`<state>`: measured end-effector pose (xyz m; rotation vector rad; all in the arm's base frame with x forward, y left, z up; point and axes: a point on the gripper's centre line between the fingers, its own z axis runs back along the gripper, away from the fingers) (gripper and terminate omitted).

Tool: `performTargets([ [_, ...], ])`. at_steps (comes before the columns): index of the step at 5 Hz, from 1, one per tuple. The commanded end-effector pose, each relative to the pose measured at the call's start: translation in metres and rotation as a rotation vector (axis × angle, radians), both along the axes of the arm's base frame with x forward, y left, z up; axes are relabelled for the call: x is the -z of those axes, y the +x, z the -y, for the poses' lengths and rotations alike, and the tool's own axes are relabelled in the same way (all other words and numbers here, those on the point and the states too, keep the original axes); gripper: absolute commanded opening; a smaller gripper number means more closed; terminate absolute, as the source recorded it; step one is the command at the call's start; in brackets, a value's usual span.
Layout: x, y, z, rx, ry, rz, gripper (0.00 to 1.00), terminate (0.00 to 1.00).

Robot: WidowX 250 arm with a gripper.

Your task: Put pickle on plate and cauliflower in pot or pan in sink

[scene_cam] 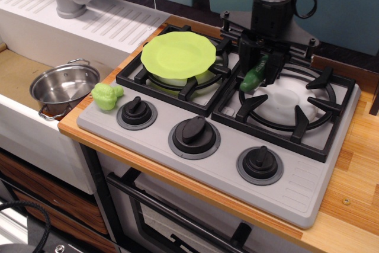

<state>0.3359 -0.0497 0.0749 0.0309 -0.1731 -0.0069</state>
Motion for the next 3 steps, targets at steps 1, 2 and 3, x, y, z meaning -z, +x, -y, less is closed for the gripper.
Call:
performTargets([
  [1, -0.031, 0.026, -0.029, 0.070, -0.009, 0.120, 0.00, 0.00],
  [2, -0.028, 0.034, -0.043, 0.095, -0.014, 0.130, 0.00, 0.00],
  [3, -0.024, 0.041, -0.058, 0.120, -0.015, 0.145, 0.00, 0.00],
])
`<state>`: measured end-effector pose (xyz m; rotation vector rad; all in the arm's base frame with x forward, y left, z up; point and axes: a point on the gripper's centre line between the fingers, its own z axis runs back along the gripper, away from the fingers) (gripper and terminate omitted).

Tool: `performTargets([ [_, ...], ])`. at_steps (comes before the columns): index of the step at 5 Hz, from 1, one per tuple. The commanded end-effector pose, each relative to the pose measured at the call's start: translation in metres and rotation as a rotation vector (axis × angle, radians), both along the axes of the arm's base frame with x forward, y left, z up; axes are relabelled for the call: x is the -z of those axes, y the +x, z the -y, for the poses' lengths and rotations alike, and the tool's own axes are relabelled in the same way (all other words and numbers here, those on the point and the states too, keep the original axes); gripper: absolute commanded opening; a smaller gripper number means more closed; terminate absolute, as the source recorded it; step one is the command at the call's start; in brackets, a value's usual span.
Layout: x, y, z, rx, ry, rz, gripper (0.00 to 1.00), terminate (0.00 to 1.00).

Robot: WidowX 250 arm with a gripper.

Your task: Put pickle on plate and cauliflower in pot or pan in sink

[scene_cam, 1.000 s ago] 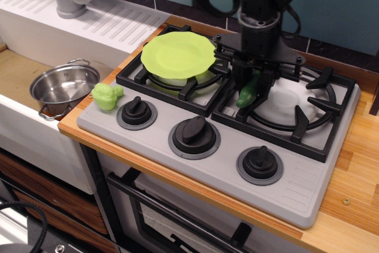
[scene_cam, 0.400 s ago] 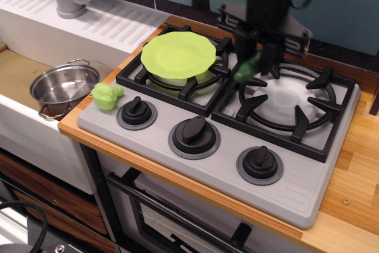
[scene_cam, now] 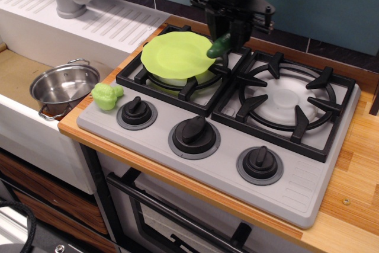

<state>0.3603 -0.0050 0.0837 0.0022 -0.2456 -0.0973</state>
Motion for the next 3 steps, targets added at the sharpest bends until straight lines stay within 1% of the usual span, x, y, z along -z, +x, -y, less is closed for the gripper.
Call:
performTargets([
  [1, -0.013, 0.021, -0.025, 0.043, 0.001, 0.080, 0.00, 0.00],
  [3, 0.002, 0.023, -0.043, 0.061, -0.014, 0.095, 0.00, 0.00],
])
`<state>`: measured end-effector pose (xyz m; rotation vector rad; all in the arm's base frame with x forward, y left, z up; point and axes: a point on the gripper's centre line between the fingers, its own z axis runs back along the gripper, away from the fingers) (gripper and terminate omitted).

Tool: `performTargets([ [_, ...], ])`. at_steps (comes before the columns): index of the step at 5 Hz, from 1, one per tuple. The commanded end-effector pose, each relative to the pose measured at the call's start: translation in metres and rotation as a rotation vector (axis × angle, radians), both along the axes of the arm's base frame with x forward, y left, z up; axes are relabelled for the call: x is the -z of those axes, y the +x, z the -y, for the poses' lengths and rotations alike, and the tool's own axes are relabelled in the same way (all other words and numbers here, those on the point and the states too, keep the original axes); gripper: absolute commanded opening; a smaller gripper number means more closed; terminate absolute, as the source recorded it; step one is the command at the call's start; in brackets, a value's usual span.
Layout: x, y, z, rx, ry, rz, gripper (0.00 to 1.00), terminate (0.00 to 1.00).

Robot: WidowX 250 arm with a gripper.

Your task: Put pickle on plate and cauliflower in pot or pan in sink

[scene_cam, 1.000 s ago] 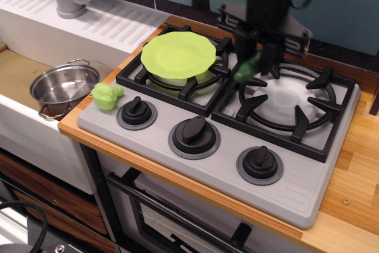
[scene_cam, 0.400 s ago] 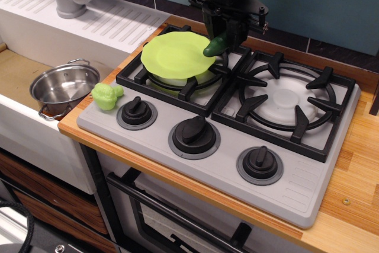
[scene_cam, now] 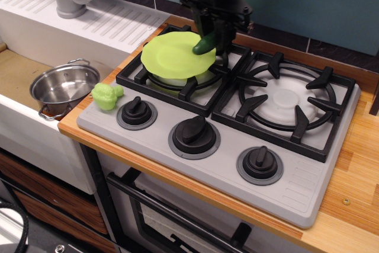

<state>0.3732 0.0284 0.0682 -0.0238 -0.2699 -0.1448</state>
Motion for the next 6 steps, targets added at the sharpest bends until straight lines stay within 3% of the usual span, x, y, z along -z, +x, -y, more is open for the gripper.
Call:
performTargets([
  [1, -0.008, 0.008, -0.020, 0.015, 0.005, 0.078, 0.00, 0.00],
  [2, -0.004, 0.005, -0.028, 0.022, 0.002, 0.079, 0.00, 0.00],
  [3, -0.001, 0.002, -0.030, 0.023, 0.006, 0.081, 1.00, 0.00],
  [6, -0.003, -0.005, -0.018, 0.019, -0.006, 0.062, 1.00, 0.00],
])
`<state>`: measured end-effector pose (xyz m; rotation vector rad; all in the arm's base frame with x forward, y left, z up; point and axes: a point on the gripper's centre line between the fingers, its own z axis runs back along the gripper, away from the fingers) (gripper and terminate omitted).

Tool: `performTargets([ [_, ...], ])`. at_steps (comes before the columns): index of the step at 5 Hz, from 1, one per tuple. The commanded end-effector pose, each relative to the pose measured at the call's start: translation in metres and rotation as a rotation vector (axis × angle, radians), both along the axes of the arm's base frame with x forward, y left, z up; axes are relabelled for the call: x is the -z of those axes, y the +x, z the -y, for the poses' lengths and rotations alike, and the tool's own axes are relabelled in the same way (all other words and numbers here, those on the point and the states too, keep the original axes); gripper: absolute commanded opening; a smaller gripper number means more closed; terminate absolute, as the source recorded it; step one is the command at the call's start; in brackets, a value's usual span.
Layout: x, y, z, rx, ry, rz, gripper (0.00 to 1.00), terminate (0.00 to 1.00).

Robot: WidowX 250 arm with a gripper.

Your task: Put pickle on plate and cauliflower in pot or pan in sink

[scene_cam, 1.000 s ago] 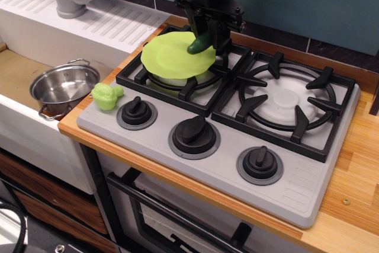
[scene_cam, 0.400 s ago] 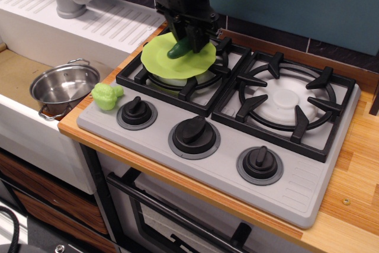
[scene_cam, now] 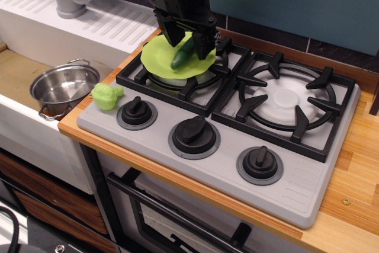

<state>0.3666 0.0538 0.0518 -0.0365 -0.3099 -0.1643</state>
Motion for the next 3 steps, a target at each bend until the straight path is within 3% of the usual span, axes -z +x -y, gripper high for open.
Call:
performTargets([
  [1, -0.027, -0.004, 0.012, -0.010, 0.008, 0.002, 1.00, 0.00],
  [3, -0.067, -0.012, 0.014, -0.019, 0.037, -0.082, 1.00, 0.00],
])
